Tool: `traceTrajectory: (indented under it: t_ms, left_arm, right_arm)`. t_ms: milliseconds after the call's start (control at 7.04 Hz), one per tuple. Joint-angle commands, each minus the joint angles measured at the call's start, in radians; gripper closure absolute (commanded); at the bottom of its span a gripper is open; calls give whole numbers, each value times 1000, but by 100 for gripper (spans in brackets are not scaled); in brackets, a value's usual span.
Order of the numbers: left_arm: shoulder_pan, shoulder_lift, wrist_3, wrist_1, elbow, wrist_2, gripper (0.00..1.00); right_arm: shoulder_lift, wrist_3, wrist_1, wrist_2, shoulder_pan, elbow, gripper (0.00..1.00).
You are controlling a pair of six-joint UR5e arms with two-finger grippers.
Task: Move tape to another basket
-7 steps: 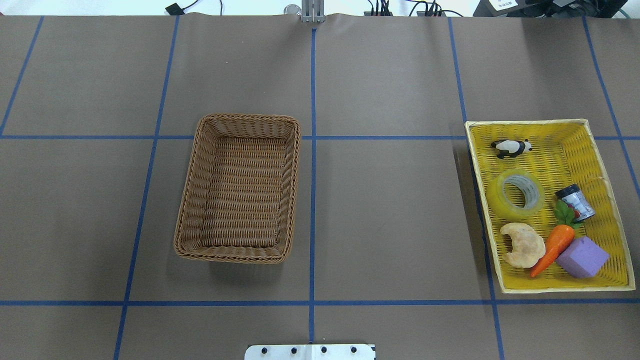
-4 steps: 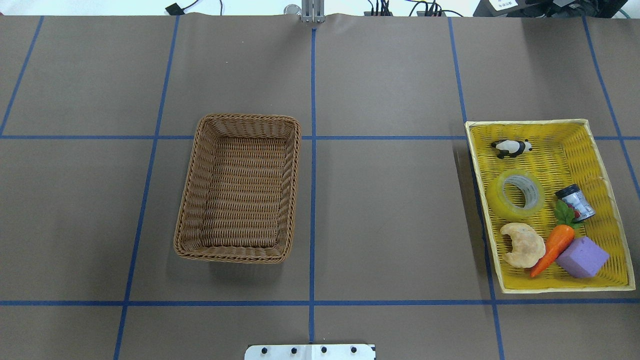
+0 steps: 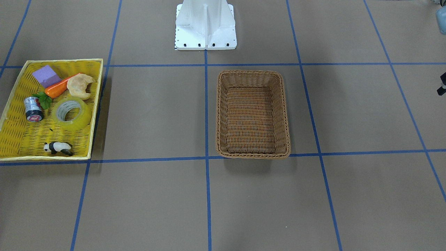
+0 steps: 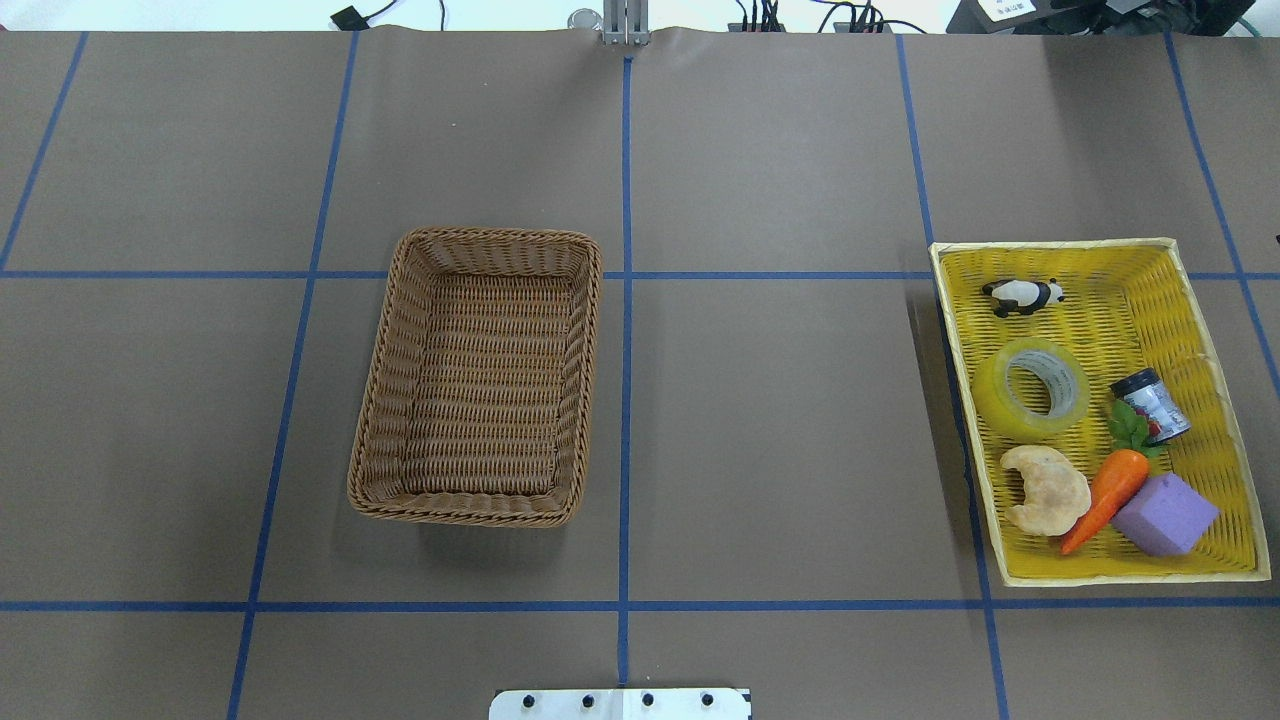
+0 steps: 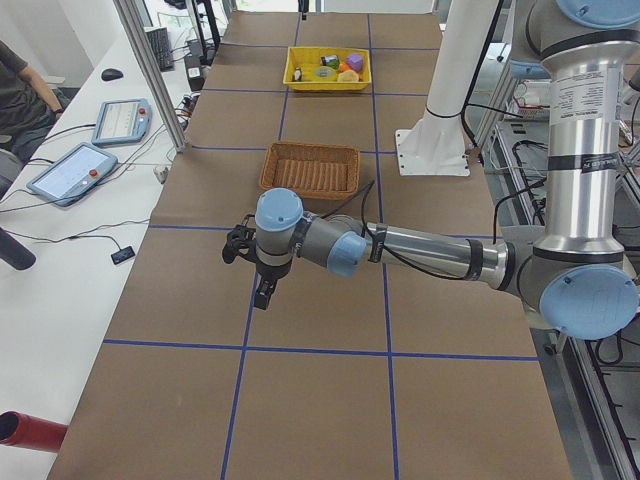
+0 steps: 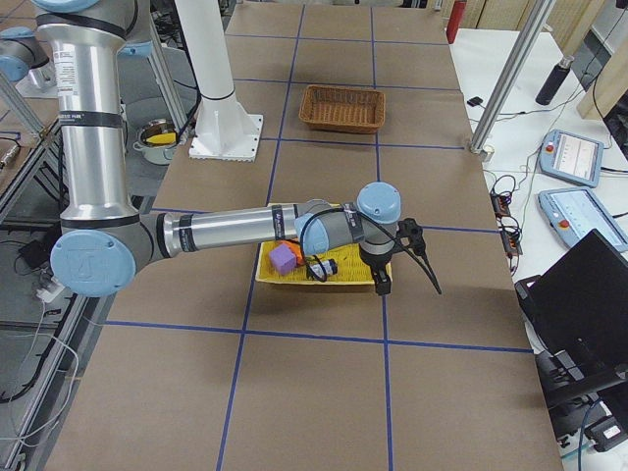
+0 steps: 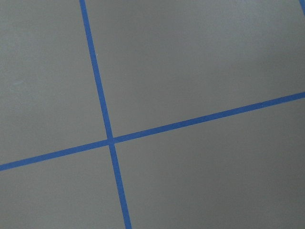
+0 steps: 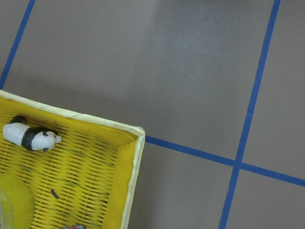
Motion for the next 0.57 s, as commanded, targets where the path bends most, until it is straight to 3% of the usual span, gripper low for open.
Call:
traceTrajectory:
  t_ms: [0,426]
  left_arm:
    - [0,0,3,-5,-6,0,1]
    - [0,0,0,-6,-17,-2,1]
  right_arm:
    - [0,-1,3,-2,-16,0,0]
    - [0,0,4,3,-38,3,0]
